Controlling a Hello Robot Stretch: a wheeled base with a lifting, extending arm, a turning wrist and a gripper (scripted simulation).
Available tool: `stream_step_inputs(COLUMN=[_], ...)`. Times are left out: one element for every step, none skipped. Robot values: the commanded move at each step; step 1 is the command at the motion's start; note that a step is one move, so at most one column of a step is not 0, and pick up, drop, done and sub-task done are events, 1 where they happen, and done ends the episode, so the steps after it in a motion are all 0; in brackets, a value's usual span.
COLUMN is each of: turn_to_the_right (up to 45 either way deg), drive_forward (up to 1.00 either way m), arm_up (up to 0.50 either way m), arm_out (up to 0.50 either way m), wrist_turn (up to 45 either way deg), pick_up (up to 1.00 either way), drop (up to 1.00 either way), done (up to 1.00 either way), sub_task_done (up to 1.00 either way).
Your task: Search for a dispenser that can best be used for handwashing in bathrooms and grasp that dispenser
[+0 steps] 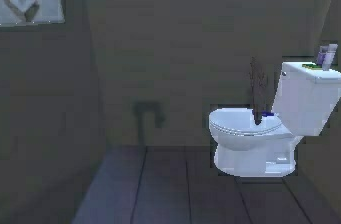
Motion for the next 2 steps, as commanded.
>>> stream_step_inputs(turn_to_the_right=[36.0,0.0], drive_forward=[0.00,0.30], arm_up=[0.00,0.00], arm_out=[0.00,0.00], wrist_turn=[0.0,0.0], pick_up=[0.00,0.00], drop=[0.00,0.00], done=[0.00,0.00], sub_task_done=[0.00,0.00])
